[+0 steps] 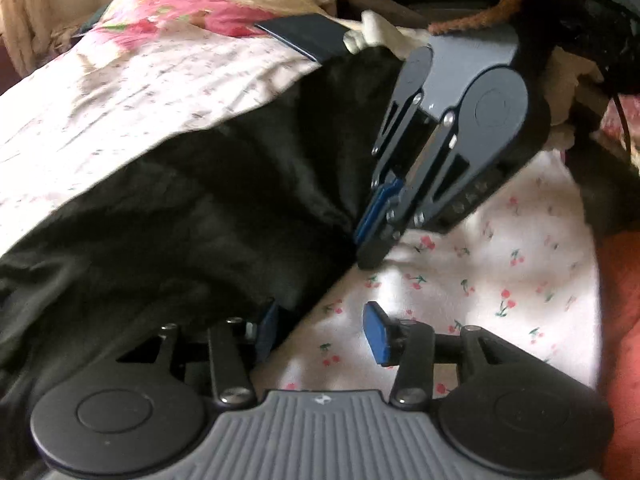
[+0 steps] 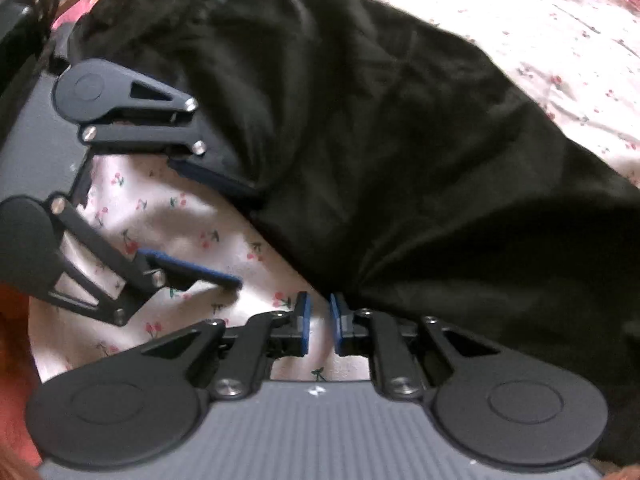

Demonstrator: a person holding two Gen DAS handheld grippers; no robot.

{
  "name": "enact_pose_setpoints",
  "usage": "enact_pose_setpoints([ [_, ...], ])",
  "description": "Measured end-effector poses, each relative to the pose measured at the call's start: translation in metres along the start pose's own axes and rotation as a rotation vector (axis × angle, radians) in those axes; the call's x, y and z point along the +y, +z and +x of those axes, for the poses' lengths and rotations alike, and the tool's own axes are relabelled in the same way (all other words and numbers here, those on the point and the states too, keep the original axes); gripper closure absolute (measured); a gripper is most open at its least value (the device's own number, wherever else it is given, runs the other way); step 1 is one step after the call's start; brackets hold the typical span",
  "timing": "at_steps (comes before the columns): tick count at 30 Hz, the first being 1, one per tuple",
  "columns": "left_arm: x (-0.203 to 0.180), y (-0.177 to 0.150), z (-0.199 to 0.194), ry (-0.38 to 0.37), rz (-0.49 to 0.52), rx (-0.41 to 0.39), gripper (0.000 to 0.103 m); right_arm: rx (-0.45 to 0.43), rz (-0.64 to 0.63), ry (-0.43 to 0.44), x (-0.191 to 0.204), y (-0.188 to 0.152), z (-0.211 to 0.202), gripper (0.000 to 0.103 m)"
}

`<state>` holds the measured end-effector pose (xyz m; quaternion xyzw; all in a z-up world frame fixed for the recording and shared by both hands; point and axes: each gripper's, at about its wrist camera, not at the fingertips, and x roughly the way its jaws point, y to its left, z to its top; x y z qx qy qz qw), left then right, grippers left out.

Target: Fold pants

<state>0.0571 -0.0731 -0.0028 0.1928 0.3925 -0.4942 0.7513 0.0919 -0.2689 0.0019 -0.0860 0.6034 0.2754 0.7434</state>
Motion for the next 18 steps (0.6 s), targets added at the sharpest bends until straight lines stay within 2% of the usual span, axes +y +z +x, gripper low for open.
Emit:
enact_pose_setpoints([
  [3,0.024,0.000,-0.032,0.101,-0.049,-0.082,0.044,-0.113,-0.010,0.002,0.002,0.013,-0.025,0.089],
  [5,0.051,-0.008,-0.047,0.197,-0.125,-0.125,0.043,-0.176,-0.012,0.006,0.006,0.026,-0.029,0.082],
  [8,0.098,-0.036,-0.049,0.384,-0.301,-0.088,0.043,-0.266,-0.022,0.019,0.011,0.055,-0.012,0.080],
  [10,0.119,-0.066,-0.055,0.413,-0.408,-0.050,0.043,-0.314,-0.029,0.037,0.021,0.083,0.003,0.079],
  [12,0.118,-0.087,-0.067,0.413,-0.440,-0.056,0.043,-0.356,-0.054,0.084,0.023,0.105,0.003,0.079],
  [14,0.112,-0.095,-0.080,0.424,-0.449,-0.055,0.043,-0.383,-0.071,0.157,0.024,0.143,0.020,0.064],
  [16,0.112,-0.092,-0.089,0.437,-0.448,-0.095,0.043,-0.380,-0.090,0.230,0.023,0.181,0.039,0.056],
  [18,0.122,-0.084,-0.097,0.493,-0.454,-0.191,0.043,-0.384,-0.073,0.279,0.021,0.215,0.061,0.056],
])
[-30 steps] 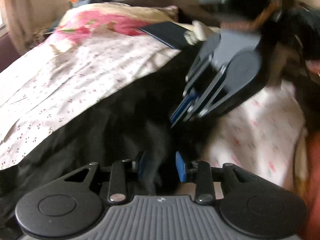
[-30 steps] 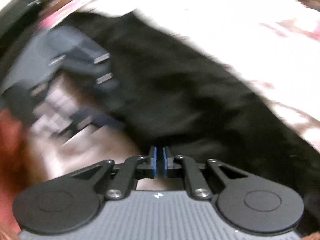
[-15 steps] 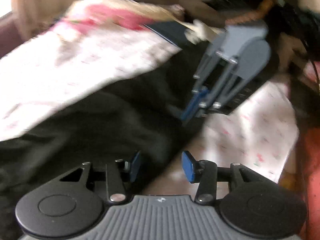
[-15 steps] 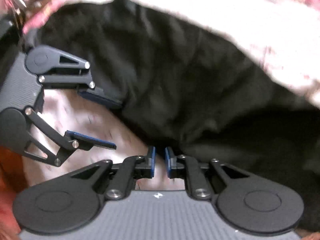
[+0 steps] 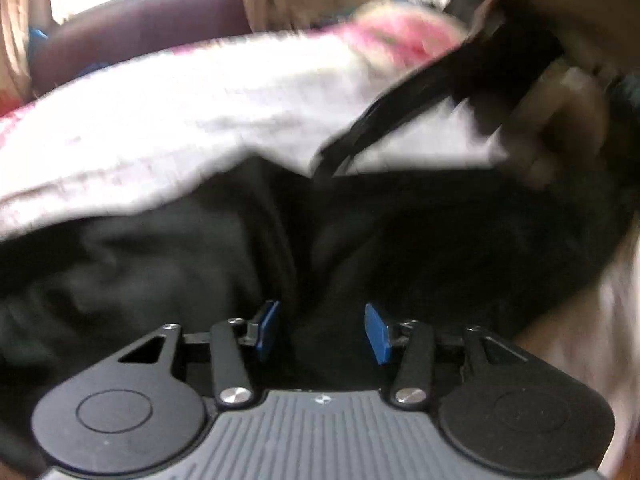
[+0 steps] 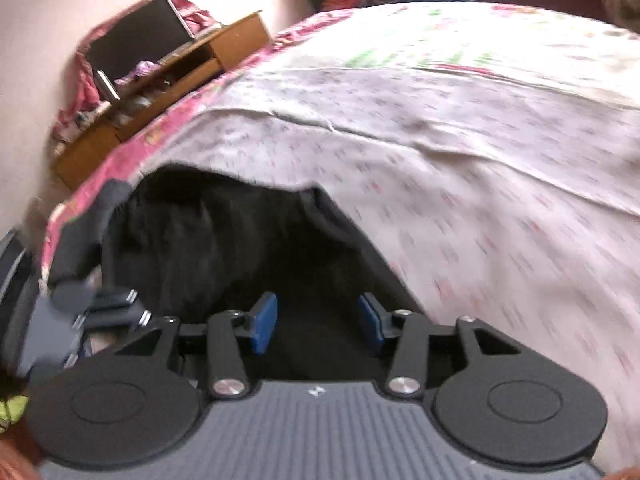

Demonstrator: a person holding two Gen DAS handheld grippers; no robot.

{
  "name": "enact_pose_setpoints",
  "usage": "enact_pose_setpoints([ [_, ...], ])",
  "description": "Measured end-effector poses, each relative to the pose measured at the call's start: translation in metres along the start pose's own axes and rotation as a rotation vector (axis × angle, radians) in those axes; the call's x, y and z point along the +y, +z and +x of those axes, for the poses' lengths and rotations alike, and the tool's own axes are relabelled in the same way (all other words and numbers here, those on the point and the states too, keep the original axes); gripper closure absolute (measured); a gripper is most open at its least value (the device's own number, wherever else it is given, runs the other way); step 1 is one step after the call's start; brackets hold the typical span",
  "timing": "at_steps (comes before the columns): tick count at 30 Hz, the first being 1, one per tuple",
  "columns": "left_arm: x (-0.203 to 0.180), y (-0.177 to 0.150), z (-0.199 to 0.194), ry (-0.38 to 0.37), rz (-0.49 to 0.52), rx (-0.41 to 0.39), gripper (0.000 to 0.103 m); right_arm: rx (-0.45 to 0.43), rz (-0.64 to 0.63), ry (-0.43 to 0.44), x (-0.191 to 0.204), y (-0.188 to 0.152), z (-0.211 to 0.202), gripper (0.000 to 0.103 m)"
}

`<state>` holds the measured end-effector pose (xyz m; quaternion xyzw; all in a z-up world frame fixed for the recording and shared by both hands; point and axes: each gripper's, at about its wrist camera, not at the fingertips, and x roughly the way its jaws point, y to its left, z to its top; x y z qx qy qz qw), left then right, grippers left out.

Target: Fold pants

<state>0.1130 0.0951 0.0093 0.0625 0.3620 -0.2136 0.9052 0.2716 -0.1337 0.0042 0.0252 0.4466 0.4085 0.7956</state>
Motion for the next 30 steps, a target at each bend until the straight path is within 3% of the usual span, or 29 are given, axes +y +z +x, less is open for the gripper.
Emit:
enact_pose_setpoints([
  [3,0.019,0.013,0.016,0.031,-0.134,-0.109,0.042,0.003,0.087,0.109,-0.019,0.027,0.045,0.055],
  [5,0.031,0.006,0.033,0.060,-0.200,-0.107,0.042,0.097,0.143,0.215,-0.024,0.032,0.070,0.055],
  [8,0.040,-0.016,0.045,0.053,-0.275,-0.111,0.042,0.216,0.102,0.320,-0.013,0.026,0.075,0.055],
  [10,0.042,-0.018,0.046,0.044,-0.276,-0.127,0.041,0.249,0.058,0.363,-0.006,0.023,0.075,0.055],
  [13,0.041,-0.023,0.043,0.047,-0.259,-0.136,0.039,0.222,0.086,0.369,-0.011,0.027,0.089,0.055],
  [16,0.036,-0.025,0.045,0.055,-0.246,-0.140,0.039,0.146,0.212,0.409,-0.024,0.039,0.111,0.056],
  [19,0.031,-0.022,0.049,0.071,-0.238,-0.149,0.037,0.059,0.334,0.428,-0.039,0.054,0.115,0.064],
  [22,0.026,-0.023,0.050,0.074,-0.234,-0.148,0.035,0.063,0.372,0.390,-0.053,0.055,0.115,0.072],
  [24,0.023,-0.023,0.052,0.079,-0.220,-0.144,0.032,0.062,0.364,0.313,-0.059,0.050,0.103,0.070],
  [28,0.015,-0.023,0.050,0.095,-0.193,-0.139,0.030,-0.062,0.415,0.147,-0.076,0.030,0.037,0.069],
  [30,0.012,-0.020,0.047,0.107,-0.188,-0.135,0.030,-0.102,0.333,0.084,-0.061,0.010,0.000,0.069],
])
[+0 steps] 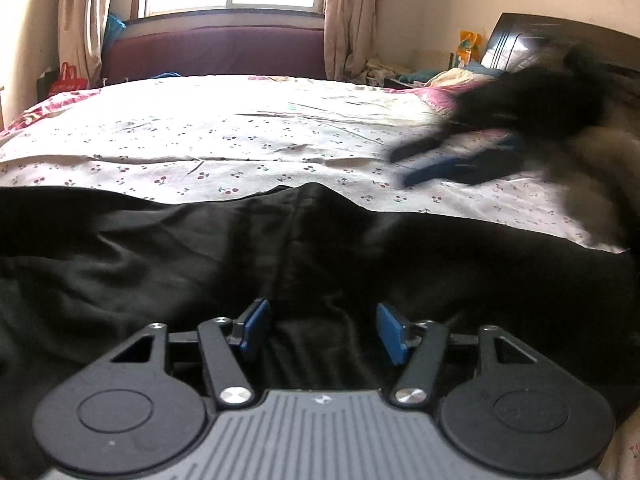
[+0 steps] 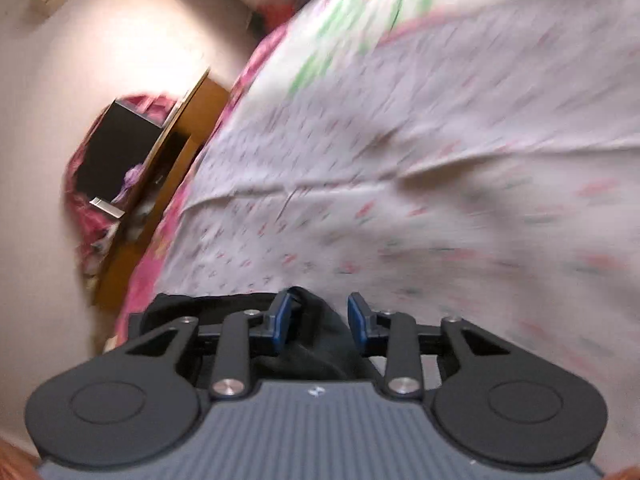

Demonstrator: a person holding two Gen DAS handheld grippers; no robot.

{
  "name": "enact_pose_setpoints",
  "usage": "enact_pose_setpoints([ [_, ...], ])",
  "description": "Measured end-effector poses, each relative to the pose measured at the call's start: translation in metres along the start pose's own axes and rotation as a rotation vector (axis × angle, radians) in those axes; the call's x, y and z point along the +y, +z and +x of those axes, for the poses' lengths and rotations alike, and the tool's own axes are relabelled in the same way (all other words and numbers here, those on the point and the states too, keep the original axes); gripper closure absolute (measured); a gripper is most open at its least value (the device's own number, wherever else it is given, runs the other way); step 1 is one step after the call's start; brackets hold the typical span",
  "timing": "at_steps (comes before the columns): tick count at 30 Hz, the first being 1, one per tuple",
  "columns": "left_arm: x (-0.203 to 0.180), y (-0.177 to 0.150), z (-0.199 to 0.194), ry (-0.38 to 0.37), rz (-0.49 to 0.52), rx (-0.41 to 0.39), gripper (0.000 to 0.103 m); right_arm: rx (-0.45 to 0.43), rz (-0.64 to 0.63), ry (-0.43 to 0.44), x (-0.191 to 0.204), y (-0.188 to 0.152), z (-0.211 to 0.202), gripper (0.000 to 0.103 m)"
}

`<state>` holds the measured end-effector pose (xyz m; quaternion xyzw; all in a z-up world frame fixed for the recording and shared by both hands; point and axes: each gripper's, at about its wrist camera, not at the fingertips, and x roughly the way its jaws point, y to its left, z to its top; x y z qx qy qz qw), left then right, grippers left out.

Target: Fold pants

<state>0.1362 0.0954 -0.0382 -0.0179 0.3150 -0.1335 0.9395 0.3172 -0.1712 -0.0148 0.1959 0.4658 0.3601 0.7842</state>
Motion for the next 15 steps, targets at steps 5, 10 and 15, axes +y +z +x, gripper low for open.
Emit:
enact_pose_setpoints([
  [5,-0.024,0.003,-0.007,0.071,0.069,0.000,0.030,-0.020,-0.067,-0.248,-0.004,-0.080,-0.069,0.073],
  [10,-0.049,0.010,0.000,0.146,0.136,0.082,0.029,-0.205,0.135,-0.406,-0.044,-0.116,-0.137,0.094],
  [15,-0.086,0.021,-0.010,0.091,0.169,0.081,0.029,-0.445,0.200,-0.512,-0.030,-0.178,-0.236,0.072],
])
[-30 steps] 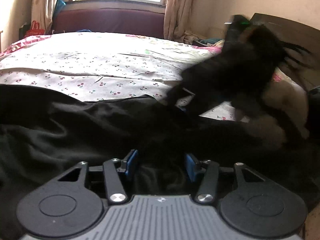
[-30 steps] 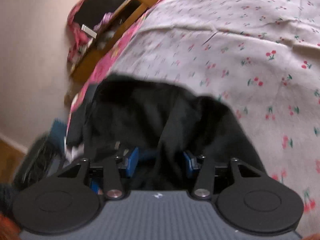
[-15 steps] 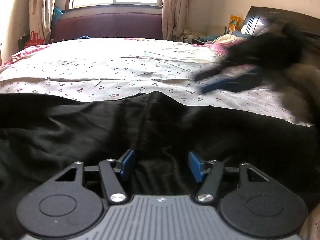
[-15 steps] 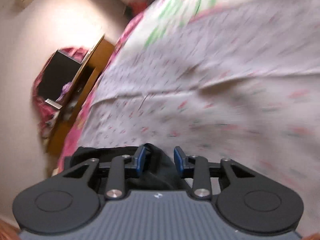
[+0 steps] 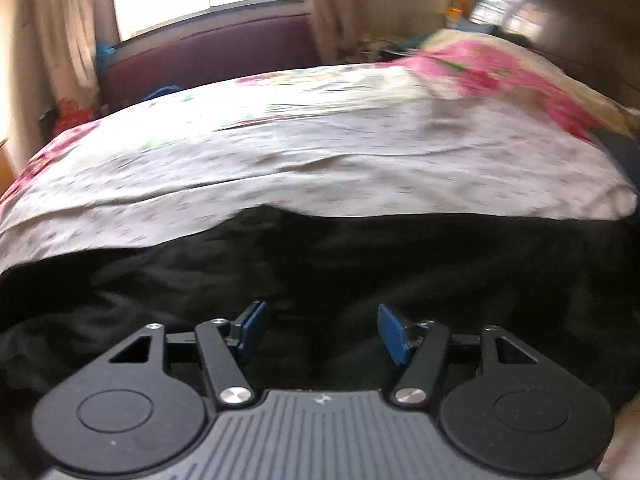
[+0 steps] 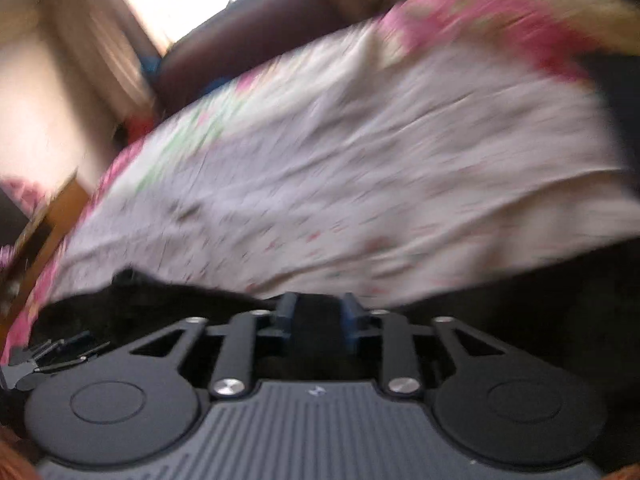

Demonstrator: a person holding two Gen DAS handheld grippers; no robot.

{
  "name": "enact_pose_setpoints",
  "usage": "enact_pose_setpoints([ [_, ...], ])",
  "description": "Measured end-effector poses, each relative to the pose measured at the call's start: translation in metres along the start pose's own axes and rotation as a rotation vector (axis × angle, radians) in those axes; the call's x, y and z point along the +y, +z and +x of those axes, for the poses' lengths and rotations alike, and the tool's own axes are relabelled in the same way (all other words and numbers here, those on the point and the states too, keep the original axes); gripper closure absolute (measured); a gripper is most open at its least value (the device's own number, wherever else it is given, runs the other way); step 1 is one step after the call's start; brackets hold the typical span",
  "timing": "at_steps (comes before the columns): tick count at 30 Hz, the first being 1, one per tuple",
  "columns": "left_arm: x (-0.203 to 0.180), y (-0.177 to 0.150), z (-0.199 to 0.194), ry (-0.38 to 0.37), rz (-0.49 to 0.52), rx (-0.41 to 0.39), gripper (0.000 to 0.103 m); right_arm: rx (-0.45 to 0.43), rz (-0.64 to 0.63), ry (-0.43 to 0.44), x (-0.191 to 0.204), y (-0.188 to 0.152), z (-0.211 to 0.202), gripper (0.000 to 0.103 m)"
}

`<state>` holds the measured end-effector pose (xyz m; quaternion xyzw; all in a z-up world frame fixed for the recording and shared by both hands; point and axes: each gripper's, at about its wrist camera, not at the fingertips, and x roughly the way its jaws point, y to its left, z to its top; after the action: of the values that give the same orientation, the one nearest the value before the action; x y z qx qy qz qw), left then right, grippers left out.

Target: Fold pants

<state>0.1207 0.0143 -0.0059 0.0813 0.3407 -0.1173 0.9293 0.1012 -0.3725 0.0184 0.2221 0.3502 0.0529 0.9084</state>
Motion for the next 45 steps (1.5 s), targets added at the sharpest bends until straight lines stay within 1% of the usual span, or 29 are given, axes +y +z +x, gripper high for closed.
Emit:
enact_pose_setpoints([
  [2,-0.029,0.000,0.003,-0.052,0.053,0.021,0.029,-0.067,0.099,-0.090,-0.034,-0.009,-0.041,0.071],
  [4,-0.057,0.001,0.010,-0.109,0.086,0.058,0.029,-0.126,0.184,-0.186,-0.061,-0.021,-0.074,0.068],
  [6,-0.086,0.003,0.016,-0.163,0.123,0.087,0.029,-0.147,0.245,-0.243,-0.085,-0.031,-0.094,0.067],
  [7,-0.100,0.004,0.018,-0.163,0.153,0.086,0.029,-0.149,0.275,-0.259,-0.093,-0.035,-0.096,0.067],
  [8,-0.111,0.006,0.017,-0.159,0.181,0.081,0.029,-0.157,0.316,-0.257,-0.103,-0.039,-0.101,0.068],
  [10,-0.129,0.010,0.015,-0.163,0.227,0.077,0.029,-0.168,0.397,-0.201,-0.119,-0.043,-0.103,0.068],
  [11,-0.135,0.013,0.013,-0.161,0.241,0.079,0.029,-0.172,0.432,-0.193,-0.123,-0.044,-0.101,0.068],
  [14,-0.141,0.018,0.005,-0.170,0.269,0.090,0.029,-0.193,0.462,-0.160,-0.126,-0.050,-0.108,0.068],
  [16,-0.146,0.016,0.010,-0.164,0.301,0.117,0.028,-0.210,0.490,-0.130,-0.131,-0.052,-0.118,0.064],
  [17,-0.150,0.013,0.013,-0.152,0.310,0.122,0.028,-0.209,0.482,-0.126,-0.131,-0.051,-0.119,0.064],
  [19,-0.152,0.011,0.014,-0.135,0.308,0.124,0.028,-0.187,0.444,-0.174,-0.131,-0.050,-0.114,0.063],
  [20,-0.153,0.012,0.013,-0.131,0.299,0.127,0.028,-0.172,0.449,-0.201,-0.134,-0.049,-0.112,0.061],
  [21,-0.152,0.013,0.012,-0.133,0.287,0.134,0.028,-0.162,0.468,-0.205,-0.139,-0.052,-0.115,0.062],
  [22,-0.152,0.014,0.012,-0.138,0.282,0.140,0.028,-0.159,0.495,-0.198,-0.145,-0.055,-0.116,0.062],
  [24,-0.153,0.012,0.012,-0.135,0.286,0.142,0.028,-0.165,0.542,-0.133,-0.155,-0.059,-0.112,0.061],
  [26,-0.155,0.011,0.013,-0.124,0.288,0.148,0.028,-0.178,0.570,-0.093,-0.162,-0.056,-0.105,0.061],
  [29,-0.158,0.011,0.012,-0.111,0.308,0.148,0.028,-0.173,0.599,-0.023,-0.169,-0.047,-0.085,0.061],
  [31,-0.159,0.011,0.012,-0.106,0.316,0.148,0.028,-0.170,0.638,0.053,-0.176,-0.045,-0.070,0.059],
  [32,-0.160,0.011,0.012,-0.106,0.314,0.148,0.028,-0.162,0.649,0.077,-0.178,-0.046,-0.063,0.058],
  [36,-0.161,0.012,0.014,-0.103,0.299,0.143,0.028,-0.130,0.651,0.106,-0.178,-0.040,-0.042,0.056],
  [37,-0.162,0.012,0.013,-0.101,0.302,0.140,0.028,-0.126,0.649,0.107,-0.177,-0.038,-0.043,0.062],
  [38,-0.161,0.011,0.011,-0.101,0.307,0.136,0.028,-0.131,0.653,0.117,-0.176,-0.038,-0.048,0.088],
  [39,-0.161,0.009,0.009,-0.102,0.313,0.133,0.028,-0.142,0.666,0.145,-0.176,-0.042,-0.057,0.094],
  [41,-0.161,0.006,0.007,-0.105,0.317,0.122,0.028,-0.201,0.707,0.215,-0.177,-0.046,-0.072,0.094],
  [42,-0.161,0.005,0.006,-0.108,0.316,0.117,0.028,-0.228,0.713,0.231,-0.175,-0.047,-0.081,0.094],
  [43,-0.160,0.004,0.006,-0.114,0.313,0.111,0.028,-0.252,0.696,0.240,-0.170,-0.046,-0.090,0.094],
  [45,-0.158,0.002,0.005,-0.127,0.304,0.104,0.028,-0.272,0.636,0.244,-0.156,-0.038,-0.099,0.094],
])
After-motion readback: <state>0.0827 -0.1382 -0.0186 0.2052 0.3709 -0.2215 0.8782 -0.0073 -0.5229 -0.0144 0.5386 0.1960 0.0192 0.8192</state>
